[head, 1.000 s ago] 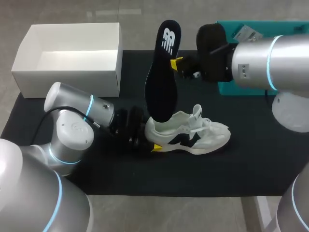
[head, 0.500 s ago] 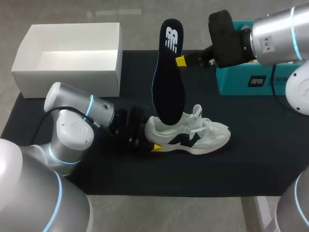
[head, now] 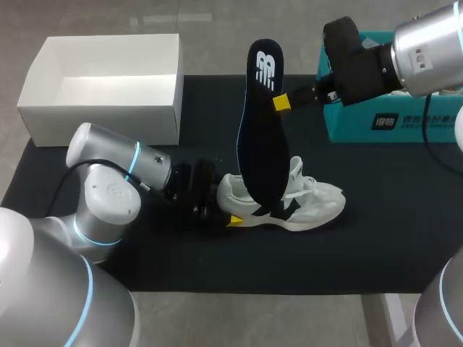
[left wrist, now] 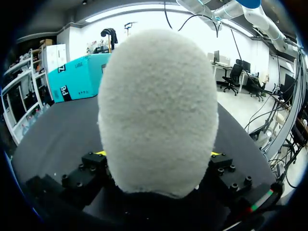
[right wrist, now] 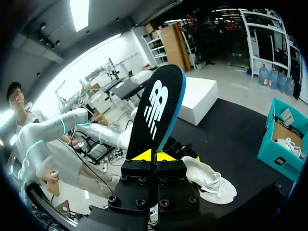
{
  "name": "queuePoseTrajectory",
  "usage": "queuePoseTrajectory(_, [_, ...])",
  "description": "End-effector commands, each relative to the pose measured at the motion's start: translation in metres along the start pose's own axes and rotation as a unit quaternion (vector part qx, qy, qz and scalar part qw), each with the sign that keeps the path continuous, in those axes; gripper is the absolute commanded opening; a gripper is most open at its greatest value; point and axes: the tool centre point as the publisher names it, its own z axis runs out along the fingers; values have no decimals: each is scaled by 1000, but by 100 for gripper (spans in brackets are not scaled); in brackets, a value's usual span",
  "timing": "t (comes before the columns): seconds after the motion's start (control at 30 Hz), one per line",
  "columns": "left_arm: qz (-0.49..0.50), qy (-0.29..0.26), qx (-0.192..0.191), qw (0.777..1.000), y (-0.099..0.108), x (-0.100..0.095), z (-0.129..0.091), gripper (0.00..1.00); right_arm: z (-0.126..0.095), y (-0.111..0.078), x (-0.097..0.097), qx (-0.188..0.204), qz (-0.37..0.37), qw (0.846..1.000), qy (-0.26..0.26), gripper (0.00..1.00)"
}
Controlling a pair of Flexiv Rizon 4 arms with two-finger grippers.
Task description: Take the shoe out of the shoebox, open the shoe tongue, remove and reinsert the insole, then place the shoe into the shoebox
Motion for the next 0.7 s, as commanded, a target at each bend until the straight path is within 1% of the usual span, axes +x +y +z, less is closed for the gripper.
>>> queuePoseTrajectory(0.03, [1, -1, -1, 1000, 3, 0, 3, 0, -31, -12, 15, 5, 3, 1000, -3, 0])
queuePoseTrajectory(0.23, [1, -1, -1, 1000, 3, 0, 3, 0, -46, -18, 26, 18, 10, 1000, -7, 0])
queuePoseTrajectory(0.33, [1, -1, -1, 1000, 3, 0, 3, 0, -58, -19, 33, 29, 12, 999, -25, 0])
queuePoseTrajectory(0.47, [1, -1, -1, 1000, 3, 0, 3, 0, -75, -18, 44, 28, 14, 998, -46, 0])
queuePoseTrajectory(0.57, [1, -1, -1, 1000, 3, 0, 3, 0, -83, -17, 52, 28, 12, 998, -63, 0])
queuePoseTrajectory(0.7, [1, -1, -1, 1000, 3, 0, 3, 0, -90, -15, 60, 24, 10, 997, -72, 0])
